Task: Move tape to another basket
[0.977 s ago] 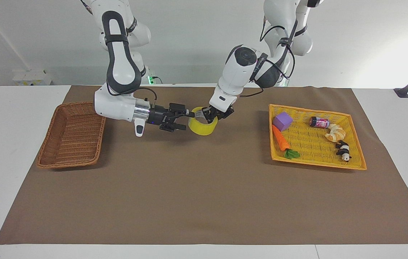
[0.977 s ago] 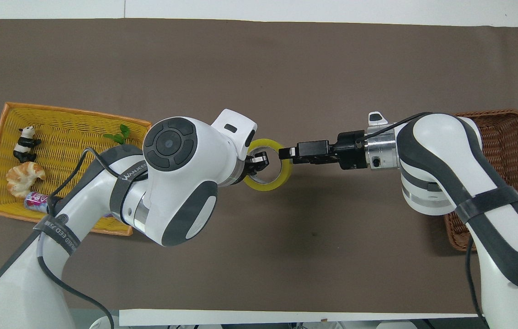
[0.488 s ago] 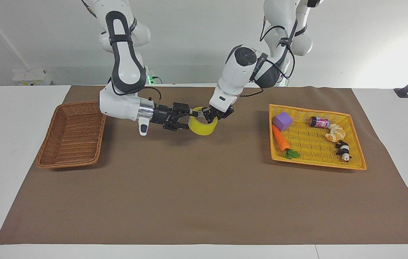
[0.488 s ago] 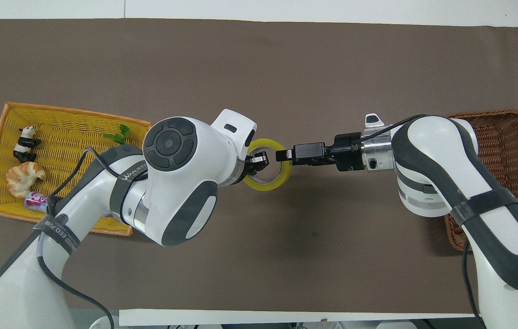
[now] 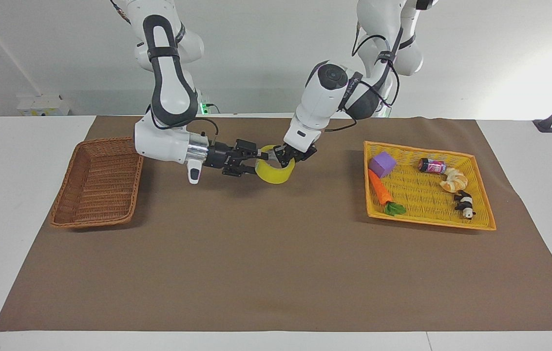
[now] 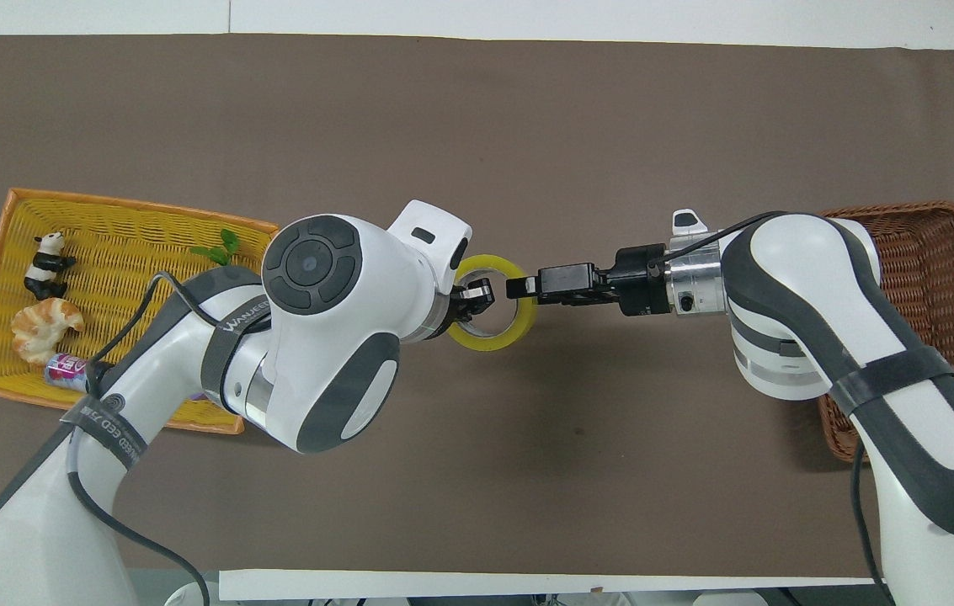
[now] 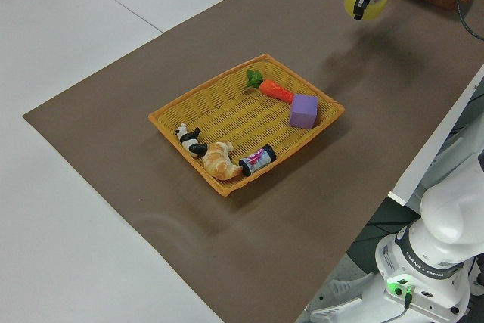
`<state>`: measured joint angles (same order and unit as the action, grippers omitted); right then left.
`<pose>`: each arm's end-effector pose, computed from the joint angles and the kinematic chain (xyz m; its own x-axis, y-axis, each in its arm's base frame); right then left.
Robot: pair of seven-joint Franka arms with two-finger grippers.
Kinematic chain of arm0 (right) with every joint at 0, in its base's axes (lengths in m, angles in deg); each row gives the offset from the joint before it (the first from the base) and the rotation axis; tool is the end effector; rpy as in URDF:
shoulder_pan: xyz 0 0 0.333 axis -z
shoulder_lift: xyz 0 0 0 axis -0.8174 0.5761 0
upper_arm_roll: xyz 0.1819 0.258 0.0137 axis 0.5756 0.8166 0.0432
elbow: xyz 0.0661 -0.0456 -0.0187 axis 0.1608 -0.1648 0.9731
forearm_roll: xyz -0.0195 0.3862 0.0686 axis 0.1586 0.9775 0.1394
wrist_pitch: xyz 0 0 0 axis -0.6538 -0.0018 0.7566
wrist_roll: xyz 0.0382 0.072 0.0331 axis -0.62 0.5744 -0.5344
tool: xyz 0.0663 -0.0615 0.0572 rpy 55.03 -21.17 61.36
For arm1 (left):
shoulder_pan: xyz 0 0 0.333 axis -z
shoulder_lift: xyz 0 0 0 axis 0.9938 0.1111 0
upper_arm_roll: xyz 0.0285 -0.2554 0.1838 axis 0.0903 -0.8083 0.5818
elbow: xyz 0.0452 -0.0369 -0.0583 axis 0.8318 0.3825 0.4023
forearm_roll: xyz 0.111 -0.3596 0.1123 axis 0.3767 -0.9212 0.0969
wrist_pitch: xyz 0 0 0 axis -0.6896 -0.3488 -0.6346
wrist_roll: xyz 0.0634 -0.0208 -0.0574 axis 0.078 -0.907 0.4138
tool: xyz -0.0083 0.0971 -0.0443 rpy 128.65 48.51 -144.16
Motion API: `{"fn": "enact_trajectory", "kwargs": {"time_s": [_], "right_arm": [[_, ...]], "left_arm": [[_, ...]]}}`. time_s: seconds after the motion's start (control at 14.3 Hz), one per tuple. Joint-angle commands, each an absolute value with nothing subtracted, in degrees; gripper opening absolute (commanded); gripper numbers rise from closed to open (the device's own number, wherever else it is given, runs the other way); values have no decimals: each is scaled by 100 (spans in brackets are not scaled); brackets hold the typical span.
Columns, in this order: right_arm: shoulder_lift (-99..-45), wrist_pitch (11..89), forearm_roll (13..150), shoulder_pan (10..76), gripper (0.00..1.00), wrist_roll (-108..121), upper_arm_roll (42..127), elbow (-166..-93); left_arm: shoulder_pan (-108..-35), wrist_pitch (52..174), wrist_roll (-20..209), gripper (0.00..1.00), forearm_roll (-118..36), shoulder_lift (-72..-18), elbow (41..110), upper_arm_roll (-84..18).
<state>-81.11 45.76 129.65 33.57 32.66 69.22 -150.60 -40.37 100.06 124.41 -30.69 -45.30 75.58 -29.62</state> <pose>0.5171 0.1906 0.3610 0.9992 0.0264 -0.0313 -0.0181 -0.4030 -0.9150 0.4382 -0.4249 0.4297 0.9822 0.1666 -0.0871 0.1828 -0.9545 0.2355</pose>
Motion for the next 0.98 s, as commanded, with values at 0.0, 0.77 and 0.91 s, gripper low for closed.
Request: {"fn": "enact_trajectory", "kwargs": {"time_s": [0.0, 0.77, 0.91], "right_arm": [[-8243, 4590, 13065, 3373, 66, 3381, 6927, -15202], [-8251, 4353, 13012, 3434, 0, 3373, 6918, -15202], [-8251, 4326, 13003, 3452, 0, 3381, 6918, -15202]], "left_arm": [[-3994, 9973, 12497, 1, -3168, -4528, 7464, -2894], [-3985, 10008, 12620, 99, -3107, -4554, 7438, -2868], [-4142, 9894, 12620, 99, -3098, -4642, 7228, -2859]]}}
